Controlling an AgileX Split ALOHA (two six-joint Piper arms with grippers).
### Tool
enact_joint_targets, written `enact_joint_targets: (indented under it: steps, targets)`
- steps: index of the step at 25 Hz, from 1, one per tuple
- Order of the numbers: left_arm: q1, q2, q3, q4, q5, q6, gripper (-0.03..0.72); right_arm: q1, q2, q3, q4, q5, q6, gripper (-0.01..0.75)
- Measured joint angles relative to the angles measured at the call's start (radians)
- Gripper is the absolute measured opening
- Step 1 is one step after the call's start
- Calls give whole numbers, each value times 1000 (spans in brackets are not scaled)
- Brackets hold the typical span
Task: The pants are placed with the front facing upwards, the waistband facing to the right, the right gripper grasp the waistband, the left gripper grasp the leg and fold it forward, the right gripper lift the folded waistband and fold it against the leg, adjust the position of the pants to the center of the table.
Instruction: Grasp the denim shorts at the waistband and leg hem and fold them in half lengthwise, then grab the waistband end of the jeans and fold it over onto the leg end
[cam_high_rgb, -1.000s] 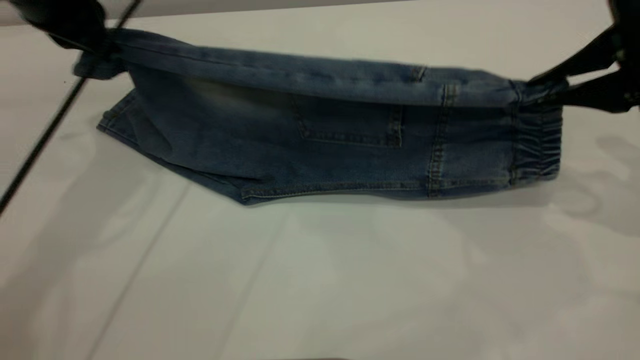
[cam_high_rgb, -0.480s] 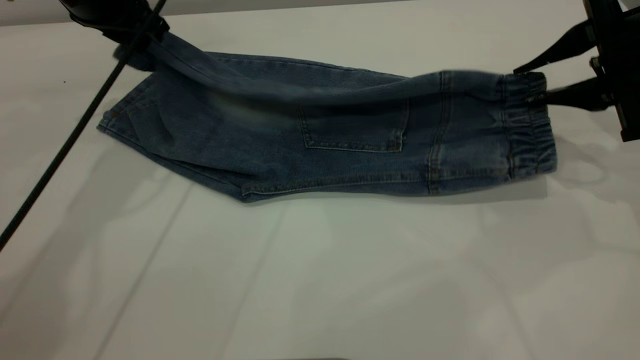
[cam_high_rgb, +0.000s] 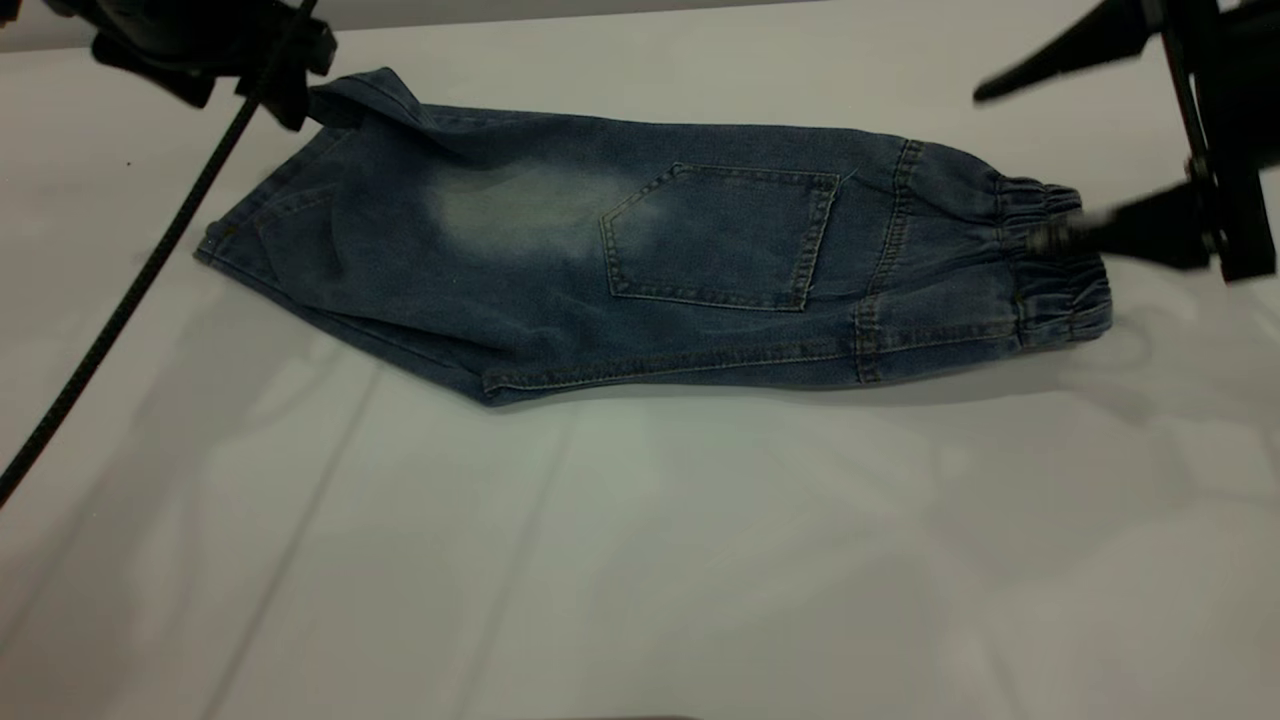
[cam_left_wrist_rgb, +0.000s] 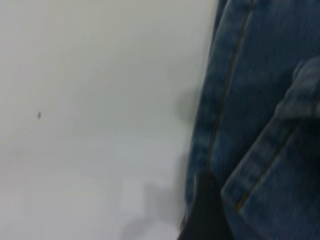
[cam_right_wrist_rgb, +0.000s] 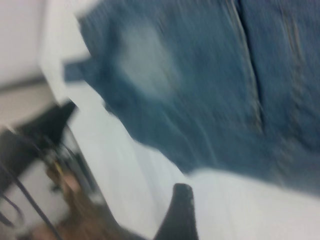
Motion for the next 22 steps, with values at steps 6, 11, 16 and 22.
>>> enact_joint_targets:
  steps: [6, 11, 16, 22]
  targets:
    - [0, -19, -1, 0, 46, 5, 506, 1, 0, 0, -322, -67, 160, 556]
    - [-17, -19, -1, 0, 45, 7, 506, 1, 0, 0, -291, -231, 146, 554]
    - [-60, -19, -1, 0, 20, 7, 506, 1, 23, 0, -121, -247, 14, 554]
    - [-150, -19, -1, 0, -7, 7, 506, 1, 90, 0, -31, -249, -47, 554]
